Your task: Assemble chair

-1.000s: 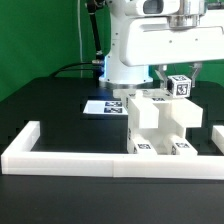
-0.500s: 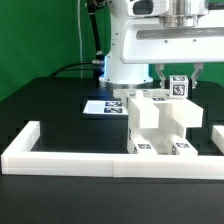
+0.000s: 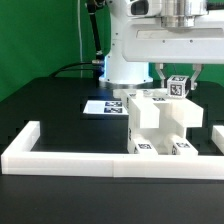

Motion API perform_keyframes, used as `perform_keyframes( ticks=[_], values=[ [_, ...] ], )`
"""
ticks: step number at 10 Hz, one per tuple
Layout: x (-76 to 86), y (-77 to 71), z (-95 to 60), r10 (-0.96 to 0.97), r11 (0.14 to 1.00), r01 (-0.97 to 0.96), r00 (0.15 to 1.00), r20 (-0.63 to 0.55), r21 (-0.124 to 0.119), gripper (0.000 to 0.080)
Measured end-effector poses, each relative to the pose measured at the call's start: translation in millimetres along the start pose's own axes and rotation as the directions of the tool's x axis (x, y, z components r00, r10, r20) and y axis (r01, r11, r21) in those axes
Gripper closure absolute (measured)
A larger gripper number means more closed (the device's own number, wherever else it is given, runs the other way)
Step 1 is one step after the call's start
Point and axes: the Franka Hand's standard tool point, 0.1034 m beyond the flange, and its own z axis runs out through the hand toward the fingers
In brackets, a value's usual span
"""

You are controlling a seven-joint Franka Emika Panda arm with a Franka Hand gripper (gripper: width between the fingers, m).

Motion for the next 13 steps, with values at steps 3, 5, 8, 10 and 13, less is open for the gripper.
perform_keyframes(
  ticks=[3, 5, 8, 10, 13],
  values=[
    [-1.3, -1.8, 0.2, 0.197, 0.980, -0.197, 0.980, 0.005, 0.006, 0.0515],
    [-1.8, -2.5, 0.3, 0.287, 0.958, -0.287, 0.958, 0.007, 0.006, 0.0515],
    [-2.9, -4.0, 0.4, 0.439, 0.899, -0.439, 0.899, 0.010, 0.007, 0.0515],
    [-4.2, -6.0, 0.5, 0.545, 0.838, -0.546, 0.838, 0.017, 0.010, 0.0515],
    [-4.4, -6.2, 0.5, 0.540, 0.841, -0.540, 0.841, 0.017, 0.010, 0.0515]
  ],
)
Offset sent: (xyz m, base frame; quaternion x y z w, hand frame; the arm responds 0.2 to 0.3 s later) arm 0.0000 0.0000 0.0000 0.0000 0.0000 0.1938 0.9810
